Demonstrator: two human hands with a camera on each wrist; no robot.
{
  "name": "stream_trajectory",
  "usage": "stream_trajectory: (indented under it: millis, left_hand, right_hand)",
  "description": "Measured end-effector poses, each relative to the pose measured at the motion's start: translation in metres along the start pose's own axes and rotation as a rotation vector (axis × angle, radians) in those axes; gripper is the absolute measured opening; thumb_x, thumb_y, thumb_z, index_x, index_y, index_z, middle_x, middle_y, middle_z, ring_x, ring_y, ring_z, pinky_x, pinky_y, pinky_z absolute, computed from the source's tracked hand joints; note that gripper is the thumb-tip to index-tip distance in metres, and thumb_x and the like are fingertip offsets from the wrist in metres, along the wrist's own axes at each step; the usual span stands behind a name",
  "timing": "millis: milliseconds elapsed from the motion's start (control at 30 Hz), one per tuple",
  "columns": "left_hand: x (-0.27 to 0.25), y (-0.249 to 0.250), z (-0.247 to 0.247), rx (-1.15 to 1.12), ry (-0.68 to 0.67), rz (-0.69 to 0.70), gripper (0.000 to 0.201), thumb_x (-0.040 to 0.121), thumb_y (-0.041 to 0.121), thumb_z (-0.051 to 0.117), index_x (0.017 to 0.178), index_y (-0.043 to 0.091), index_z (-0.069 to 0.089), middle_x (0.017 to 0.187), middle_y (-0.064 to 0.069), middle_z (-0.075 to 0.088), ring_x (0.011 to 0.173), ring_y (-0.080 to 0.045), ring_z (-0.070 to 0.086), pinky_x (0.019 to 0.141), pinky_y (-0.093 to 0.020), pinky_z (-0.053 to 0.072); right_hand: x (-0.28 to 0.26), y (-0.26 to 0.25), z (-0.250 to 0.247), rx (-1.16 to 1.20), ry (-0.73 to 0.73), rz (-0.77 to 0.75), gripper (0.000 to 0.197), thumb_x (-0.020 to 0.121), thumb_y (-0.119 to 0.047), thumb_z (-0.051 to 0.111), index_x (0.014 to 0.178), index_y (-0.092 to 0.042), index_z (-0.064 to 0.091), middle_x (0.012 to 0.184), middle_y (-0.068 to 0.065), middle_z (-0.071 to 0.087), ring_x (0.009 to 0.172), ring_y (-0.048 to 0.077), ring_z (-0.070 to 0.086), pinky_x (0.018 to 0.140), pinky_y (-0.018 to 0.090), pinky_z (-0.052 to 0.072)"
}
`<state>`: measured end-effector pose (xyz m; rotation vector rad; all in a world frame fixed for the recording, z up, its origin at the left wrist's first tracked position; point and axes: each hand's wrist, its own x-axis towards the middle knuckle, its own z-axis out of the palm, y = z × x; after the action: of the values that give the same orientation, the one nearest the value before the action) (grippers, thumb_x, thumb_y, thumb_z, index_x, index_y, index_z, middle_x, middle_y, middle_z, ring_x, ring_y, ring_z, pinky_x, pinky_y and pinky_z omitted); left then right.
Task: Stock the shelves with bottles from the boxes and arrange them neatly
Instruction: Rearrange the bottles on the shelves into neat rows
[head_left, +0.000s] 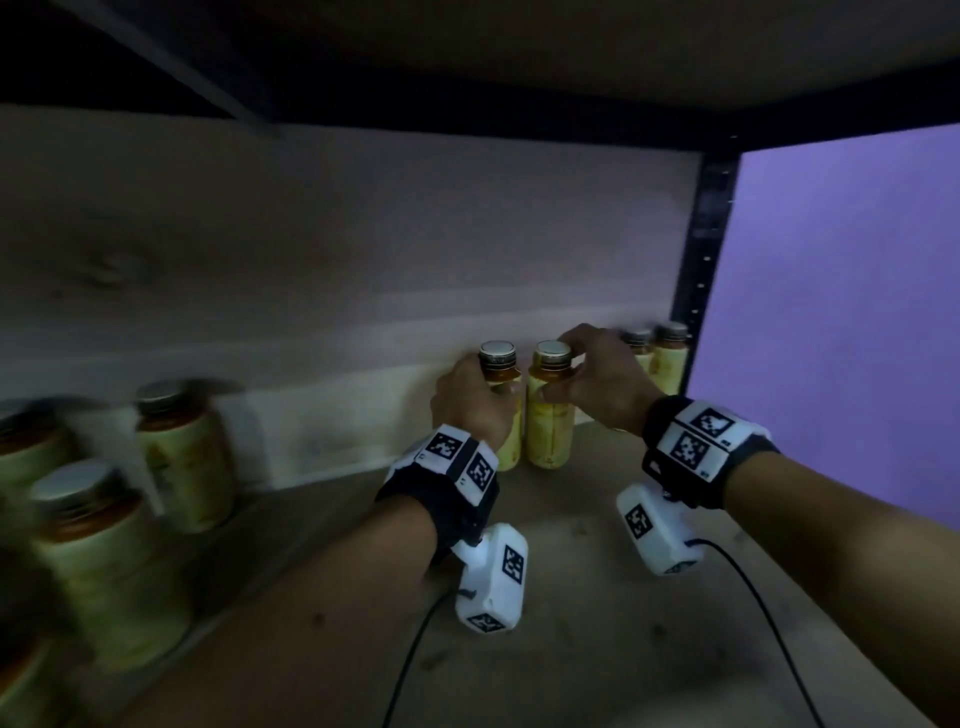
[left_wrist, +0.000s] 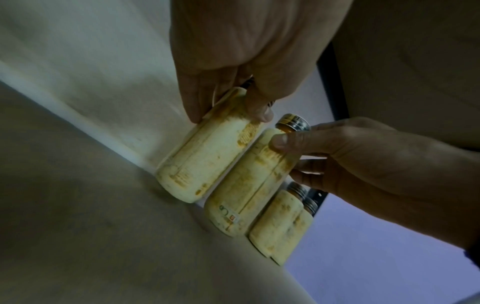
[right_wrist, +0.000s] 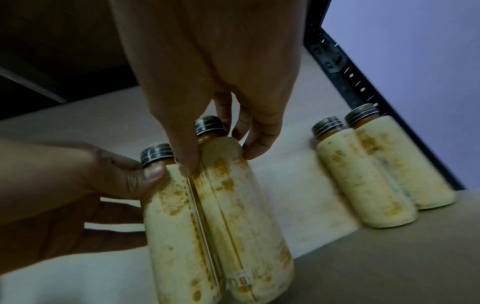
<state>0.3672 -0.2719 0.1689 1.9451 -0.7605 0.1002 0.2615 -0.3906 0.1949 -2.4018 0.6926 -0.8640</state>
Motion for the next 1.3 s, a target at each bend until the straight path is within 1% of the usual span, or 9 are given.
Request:
stream_trajectory:
  millis: [100, 233, 400, 600, 733, 867, 1033, 1167, 1300]
  left_hand:
    - [-0.002, -0.020, -0.035, 0.005, 0.077, -0.071, 0.025, 0.085, 0.032, 0.066, 0.107, 0.022, 0.065, 0.111, -0.006, 0.069, 0.103, -0.032, 0.063, 0.079, -0.029, 0.041]
    - [-0.003, -0.047, -0.079, 0.063, 0.201, -0.188, 0.029, 0.091, 0.032, 0.056, 0.115, 0.017, 0.058, 0.117, -0.010, 0.062, 0.107, -0.033, 0.059, 0.083, -0.034, 0.044]
    - [-0.011, -0.073, -0.118, 0.123, 0.320, -0.326, 0.034, 0.095, 0.029, 0.051, 0.123, 0.010, 0.051, 0.124, -0.016, 0.054, 0.114, -0.034, 0.053, 0.096, -0.043, 0.044]
    - [-0.013, -0.083, -0.133, 0.071, 0.379, -0.356, 0.035, 0.096, 0.029, 0.049, 0.124, 0.008, 0.053, 0.121, -0.016, 0.059, 0.110, -0.033, 0.058, 0.090, -0.036, 0.045]
    - [-0.006, -0.085, -0.134, 0.051, 0.367, -0.374, 0.034, 0.096, 0.029, 0.048, 0.123, 0.009, 0.055, 0.121, -0.016, 0.059, 0.110, -0.034, 0.058, 0.090, -0.036, 0.045]
    - [0.000, -0.090, -0.131, 0.054, 0.361, -0.361, 0.033, 0.095, 0.029, 0.050, 0.122, 0.010, 0.055, 0.120, -0.016, 0.059, 0.107, -0.033, 0.059, 0.083, -0.032, 0.043]
    - [-0.003, -0.083, -0.131, 0.061, 0.360, -0.409, 0.057, 0.090, 0.025, 0.058, 0.138, 0.007, 0.034, 0.132, -0.020, 0.050, 0.115, -0.034, 0.056, 0.086, -0.033, 0.043]
    - [-0.003, -0.061, -0.133, 0.140, 0.322, -0.355, 0.078, 0.082, 0.022, 0.063, 0.147, 0.013, 0.021, 0.146, -0.020, 0.031, 0.132, -0.036, 0.038, 0.106, -0.041, 0.037]
    - [-0.010, -0.028, -0.128, 0.419, 0.263, -0.065, 0.073, 0.082, 0.026, 0.062, 0.145, 0.011, 0.029, 0.153, -0.019, 0.024, 0.143, -0.037, 0.020, 0.114, -0.052, 0.024]
  right_hand:
    - [0.004, -0.025, 0.018, 0.073, -0.027, -0.003, 0.049, 0.066, -0.021, 0.088, 0.103, -0.022, 0.056, 0.095, -0.011, 0.058, 0.080, -0.001, 0.052, 0.052, 0.010, 0.037]
    - [0.011, -0.054, 0.044, 0.135, -0.056, -0.004, 0.047, 0.066, -0.021, 0.089, 0.099, -0.023, 0.055, 0.085, -0.018, 0.053, 0.073, -0.006, 0.049, 0.043, 0.001, 0.035]
    - [0.013, -0.080, 0.078, 0.148, -0.131, -0.025, 0.050, 0.067, -0.025, 0.089, 0.104, -0.022, 0.054, 0.086, -0.016, 0.052, 0.073, -0.005, 0.048, 0.051, 0.010, 0.034]
    - [0.012, -0.097, 0.111, 0.158, -0.169, -0.035, 0.052, 0.069, -0.022, 0.088, 0.105, -0.020, 0.050, 0.089, -0.010, 0.051, 0.072, -0.004, 0.046, 0.052, 0.012, 0.034]
    - [0.013, -0.106, 0.117, 0.109, -0.154, -0.039, 0.057, 0.070, -0.025, 0.086, 0.115, -0.015, 0.052, 0.099, -0.002, 0.055, 0.083, 0.014, 0.054, 0.060, 0.021, 0.040]
    - [0.012, -0.110, 0.121, 0.017, -0.116, -0.052, 0.061, 0.070, -0.033, 0.085, 0.116, -0.013, 0.051, 0.100, 0.001, 0.056, 0.088, 0.021, 0.056, 0.071, 0.030, 0.044]
    - [0.006, -0.112, 0.122, 0.072, -0.150, -0.057, 0.065, 0.073, -0.035, 0.083, 0.118, -0.011, 0.044, 0.101, 0.002, 0.056, 0.090, 0.021, 0.057, 0.070, 0.031, 0.044]
    - [0.004, -0.114, 0.104, 0.085, -0.142, -0.081, 0.074, 0.076, -0.048, 0.079, 0.126, -0.010, 0.040, 0.109, 0.005, 0.056, 0.095, 0.022, 0.056, 0.075, 0.033, 0.048]
    - [0.005, -0.099, 0.070, 0.048, -0.077, -0.064, 0.071, 0.084, -0.045, 0.072, 0.136, -0.011, 0.039, 0.130, 0.014, 0.056, 0.112, 0.031, 0.058, 0.089, 0.039, 0.052]
